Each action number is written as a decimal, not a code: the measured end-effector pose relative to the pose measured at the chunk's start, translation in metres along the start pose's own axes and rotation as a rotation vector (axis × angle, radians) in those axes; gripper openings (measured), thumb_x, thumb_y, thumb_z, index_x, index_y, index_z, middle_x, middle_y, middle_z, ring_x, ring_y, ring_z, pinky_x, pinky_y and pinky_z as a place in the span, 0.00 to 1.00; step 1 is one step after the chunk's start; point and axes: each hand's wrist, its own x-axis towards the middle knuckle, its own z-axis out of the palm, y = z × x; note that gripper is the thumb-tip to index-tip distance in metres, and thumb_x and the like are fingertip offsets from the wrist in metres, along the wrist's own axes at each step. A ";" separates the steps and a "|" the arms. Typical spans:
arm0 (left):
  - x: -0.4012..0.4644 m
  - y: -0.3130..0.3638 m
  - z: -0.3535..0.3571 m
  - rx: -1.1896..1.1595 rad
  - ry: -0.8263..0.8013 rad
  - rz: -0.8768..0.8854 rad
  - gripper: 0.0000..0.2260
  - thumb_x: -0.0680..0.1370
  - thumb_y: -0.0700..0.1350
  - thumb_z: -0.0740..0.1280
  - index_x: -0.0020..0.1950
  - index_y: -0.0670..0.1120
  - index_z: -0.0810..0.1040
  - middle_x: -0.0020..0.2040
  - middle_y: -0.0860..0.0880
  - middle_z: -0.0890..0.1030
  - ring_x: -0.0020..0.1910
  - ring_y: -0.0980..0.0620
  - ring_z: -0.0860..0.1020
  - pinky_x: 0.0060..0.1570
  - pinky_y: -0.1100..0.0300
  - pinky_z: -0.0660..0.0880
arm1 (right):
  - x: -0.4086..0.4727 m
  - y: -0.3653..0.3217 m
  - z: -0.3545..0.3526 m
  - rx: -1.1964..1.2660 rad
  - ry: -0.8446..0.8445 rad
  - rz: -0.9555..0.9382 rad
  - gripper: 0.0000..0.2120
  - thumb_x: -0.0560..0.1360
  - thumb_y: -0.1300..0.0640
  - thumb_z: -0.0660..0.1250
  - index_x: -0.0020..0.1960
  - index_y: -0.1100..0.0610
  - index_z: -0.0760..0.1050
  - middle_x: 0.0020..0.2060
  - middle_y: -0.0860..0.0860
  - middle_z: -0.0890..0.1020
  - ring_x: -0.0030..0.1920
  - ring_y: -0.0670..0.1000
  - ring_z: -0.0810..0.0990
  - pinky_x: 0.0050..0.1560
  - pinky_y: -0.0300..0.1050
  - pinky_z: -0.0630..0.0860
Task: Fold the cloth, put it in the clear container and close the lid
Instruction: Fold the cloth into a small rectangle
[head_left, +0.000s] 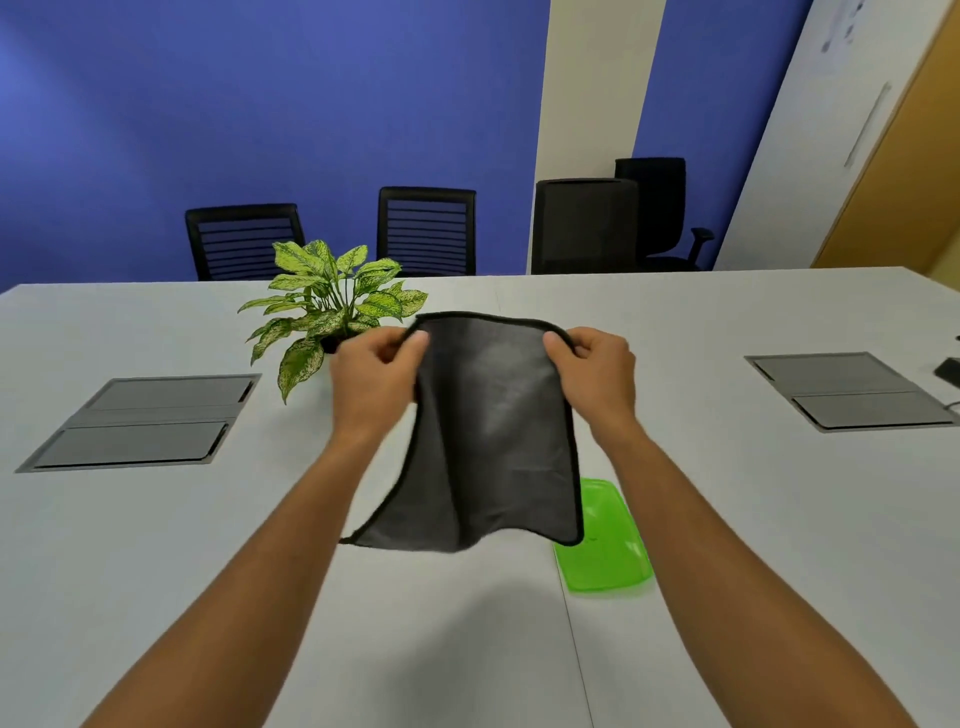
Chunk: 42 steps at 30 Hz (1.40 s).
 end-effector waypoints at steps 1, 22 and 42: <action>-0.006 0.009 0.009 -0.013 -0.074 0.052 0.09 0.74 0.47 0.71 0.37 0.43 0.83 0.31 0.38 0.80 0.24 0.49 0.77 0.22 0.54 0.77 | -0.004 -0.006 0.006 0.018 -0.013 -0.017 0.09 0.72 0.47 0.70 0.36 0.50 0.79 0.31 0.42 0.82 0.34 0.41 0.80 0.32 0.34 0.71; -0.027 0.054 0.046 0.449 -0.188 0.434 0.10 0.79 0.41 0.62 0.47 0.39 0.81 0.38 0.41 0.80 0.36 0.43 0.75 0.37 0.50 0.71 | -0.023 -0.057 0.012 0.083 -0.129 -0.101 0.14 0.79 0.50 0.63 0.47 0.58 0.83 0.38 0.52 0.84 0.38 0.48 0.81 0.41 0.39 0.79; -0.030 0.022 0.036 0.310 -0.334 0.527 0.17 0.75 0.42 0.71 0.64 0.46 0.79 0.56 0.46 0.80 0.52 0.48 0.78 0.49 0.50 0.79 | -0.012 -0.048 -0.004 0.067 -0.336 -0.236 0.13 0.82 0.58 0.57 0.61 0.57 0.77 0.55 0.52 0.81 0.55 0.50 0.78 0.54 0.40 0.76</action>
